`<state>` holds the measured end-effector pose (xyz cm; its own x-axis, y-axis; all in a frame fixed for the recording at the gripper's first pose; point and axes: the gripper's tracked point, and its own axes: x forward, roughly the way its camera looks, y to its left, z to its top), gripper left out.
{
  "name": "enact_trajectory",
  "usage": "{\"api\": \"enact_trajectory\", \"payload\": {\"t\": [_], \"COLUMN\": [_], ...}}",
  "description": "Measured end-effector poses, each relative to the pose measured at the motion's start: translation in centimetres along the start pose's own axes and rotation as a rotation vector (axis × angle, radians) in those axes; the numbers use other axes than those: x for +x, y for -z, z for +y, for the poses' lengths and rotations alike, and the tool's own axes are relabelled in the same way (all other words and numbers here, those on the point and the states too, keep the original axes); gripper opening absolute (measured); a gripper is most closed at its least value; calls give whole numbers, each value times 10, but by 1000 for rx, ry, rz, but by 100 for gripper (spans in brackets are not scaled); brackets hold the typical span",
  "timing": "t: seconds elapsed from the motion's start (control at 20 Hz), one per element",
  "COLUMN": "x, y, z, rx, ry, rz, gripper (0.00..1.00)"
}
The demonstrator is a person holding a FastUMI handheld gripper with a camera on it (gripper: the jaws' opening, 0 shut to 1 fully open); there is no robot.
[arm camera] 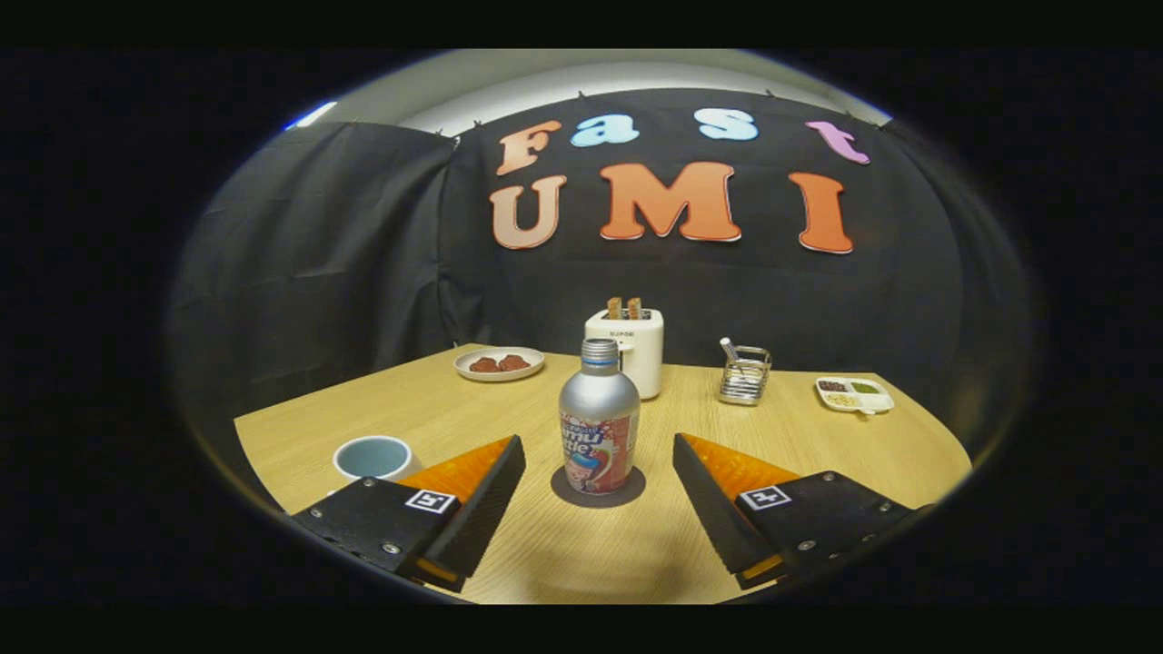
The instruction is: Take the bottle from table, then pour the juice into the cup, finally place the bottle on the coaster
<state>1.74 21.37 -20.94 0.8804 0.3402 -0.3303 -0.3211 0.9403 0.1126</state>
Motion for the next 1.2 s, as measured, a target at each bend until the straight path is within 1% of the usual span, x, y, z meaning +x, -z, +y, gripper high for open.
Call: {"api": "enact_trajectory", "payload": {"t": [0.15, 0.3, 0.4, 0.65, 0.85, 1.2], "x": [-29, -51, -63, -93, -102, -115], "y": [-16, -34, -41, -64, -71, -78], "z": [-3, -14, -21, -36, -32, -34], "rx": [25, 49, 33, -13, -2, -17], "ry": [-11, 3, 10, 59, 73, 101], "rz": [-39, -76, -87, -146, -180, -197], "gripper": [97, 97, 97, 97, 97, 97]}}
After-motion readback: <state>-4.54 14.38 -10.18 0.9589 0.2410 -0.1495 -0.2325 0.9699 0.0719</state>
